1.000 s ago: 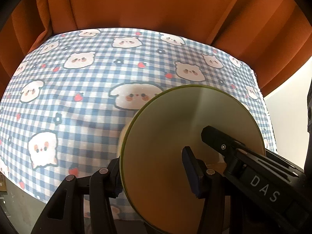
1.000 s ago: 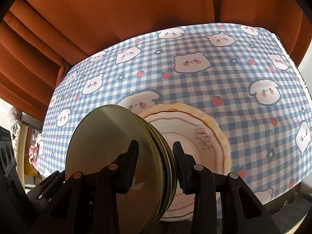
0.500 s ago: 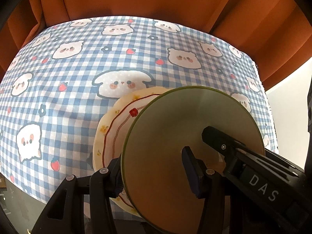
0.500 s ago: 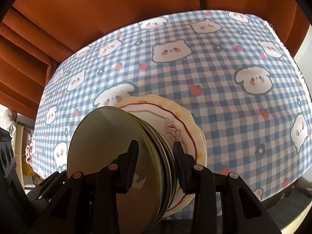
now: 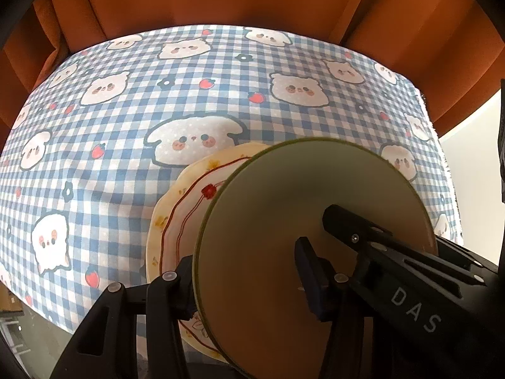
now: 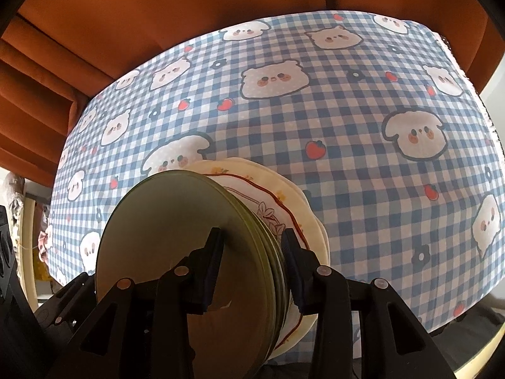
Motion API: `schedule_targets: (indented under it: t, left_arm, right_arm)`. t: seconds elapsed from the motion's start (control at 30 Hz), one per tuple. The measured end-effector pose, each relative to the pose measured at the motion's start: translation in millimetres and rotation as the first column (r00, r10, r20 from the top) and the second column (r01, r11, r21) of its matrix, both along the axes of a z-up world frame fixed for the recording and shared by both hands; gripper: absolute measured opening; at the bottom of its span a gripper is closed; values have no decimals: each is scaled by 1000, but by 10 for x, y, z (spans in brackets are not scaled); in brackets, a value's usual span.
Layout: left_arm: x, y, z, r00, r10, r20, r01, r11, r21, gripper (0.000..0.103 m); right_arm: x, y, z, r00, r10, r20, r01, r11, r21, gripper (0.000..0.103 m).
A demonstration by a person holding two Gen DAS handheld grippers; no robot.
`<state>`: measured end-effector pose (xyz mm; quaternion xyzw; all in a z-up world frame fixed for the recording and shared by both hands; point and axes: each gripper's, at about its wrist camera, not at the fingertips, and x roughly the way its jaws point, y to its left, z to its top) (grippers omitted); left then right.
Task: Organize plates and bowls
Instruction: 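Lower the nested bowls onto the red-patterned plate and open both tools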
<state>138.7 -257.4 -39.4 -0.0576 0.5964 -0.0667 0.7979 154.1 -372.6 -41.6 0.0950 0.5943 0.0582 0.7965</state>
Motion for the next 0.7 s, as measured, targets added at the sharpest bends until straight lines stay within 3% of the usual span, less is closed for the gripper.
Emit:
schedule_targets:
  t: [0.13, 0.2, 0.27, 0.33, 0.47, 0.7]
  left_arm:
    - [-48, -25, -19, 1000, 19, 0, -18, 999, 38, 63]
    - [-81, -43, 15, 1000, 19, 23, -20, 998, 60, 67]
    - [-111, -43, 58, 998, 23, 54, -28, 996, 82, 75]
    - [-145, -44, 117, 995, 26, 99, -37, 993, 111, 79]
    - [-225, -9, 220, 985, 24, 170, -44, 992, 118, 86]
    - [-347, 247, 355, 958, 10, 286, -35, 996, 82, 87]
  right_arm:
    - [-36, -18, -32, 1000, 22, -5, -22, 1000, 1, 45]
    - [-67, -44, -10, 1000, 28, 11, -28, 999, -33, 54]
    - [-104, -99, 25, 999, 17, 33, -15, 999, -44, 69]
    - [-129, -137, 72, 998, 9, 63, -6, 999, -54, 74]
    - [-224, -138, 225, 991, 8, 136, 5, 996, -91, 76]
    - [-462, 14, 486, 962, -19, 271, 67, 983, -169, 80]
